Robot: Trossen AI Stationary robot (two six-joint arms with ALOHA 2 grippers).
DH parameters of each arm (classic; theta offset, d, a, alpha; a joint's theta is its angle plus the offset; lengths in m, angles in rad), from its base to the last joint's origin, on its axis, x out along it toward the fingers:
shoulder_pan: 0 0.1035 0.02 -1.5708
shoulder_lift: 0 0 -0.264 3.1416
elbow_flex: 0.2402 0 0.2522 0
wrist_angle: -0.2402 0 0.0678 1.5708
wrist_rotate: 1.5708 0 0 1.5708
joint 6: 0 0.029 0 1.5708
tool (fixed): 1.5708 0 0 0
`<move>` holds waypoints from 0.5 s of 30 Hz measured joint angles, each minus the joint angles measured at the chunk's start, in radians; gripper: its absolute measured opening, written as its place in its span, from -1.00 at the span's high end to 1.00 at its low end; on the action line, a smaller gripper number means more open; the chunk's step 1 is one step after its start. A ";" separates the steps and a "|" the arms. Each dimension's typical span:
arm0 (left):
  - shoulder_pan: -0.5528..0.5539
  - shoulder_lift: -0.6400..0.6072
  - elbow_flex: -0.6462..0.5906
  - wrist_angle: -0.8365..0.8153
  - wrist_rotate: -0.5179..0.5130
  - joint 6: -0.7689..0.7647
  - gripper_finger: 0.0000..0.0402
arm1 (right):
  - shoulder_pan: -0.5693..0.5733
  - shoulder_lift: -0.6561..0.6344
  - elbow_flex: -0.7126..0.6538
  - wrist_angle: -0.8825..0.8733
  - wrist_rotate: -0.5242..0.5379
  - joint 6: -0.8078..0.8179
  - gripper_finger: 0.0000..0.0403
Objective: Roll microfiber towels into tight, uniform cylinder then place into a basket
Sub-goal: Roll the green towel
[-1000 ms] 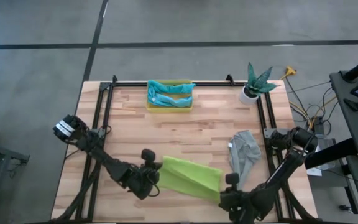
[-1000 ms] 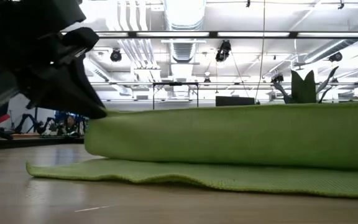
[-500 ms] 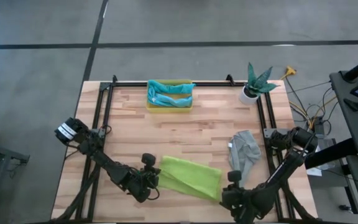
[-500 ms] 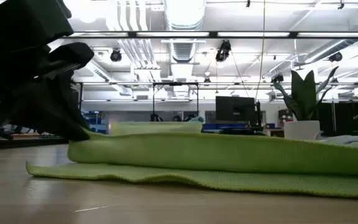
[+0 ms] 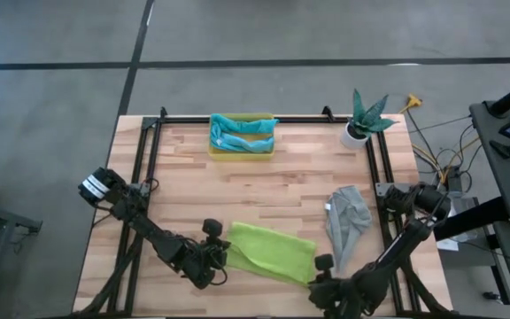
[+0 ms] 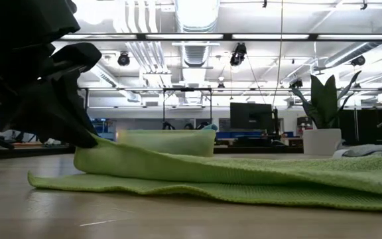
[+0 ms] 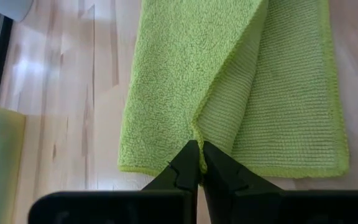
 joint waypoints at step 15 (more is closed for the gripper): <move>0.000 0.000 -0.002 0.021 0.004 0.000 1.00 | -0.002 0.068 0.001 -0.014 0.044 -0.058 0.23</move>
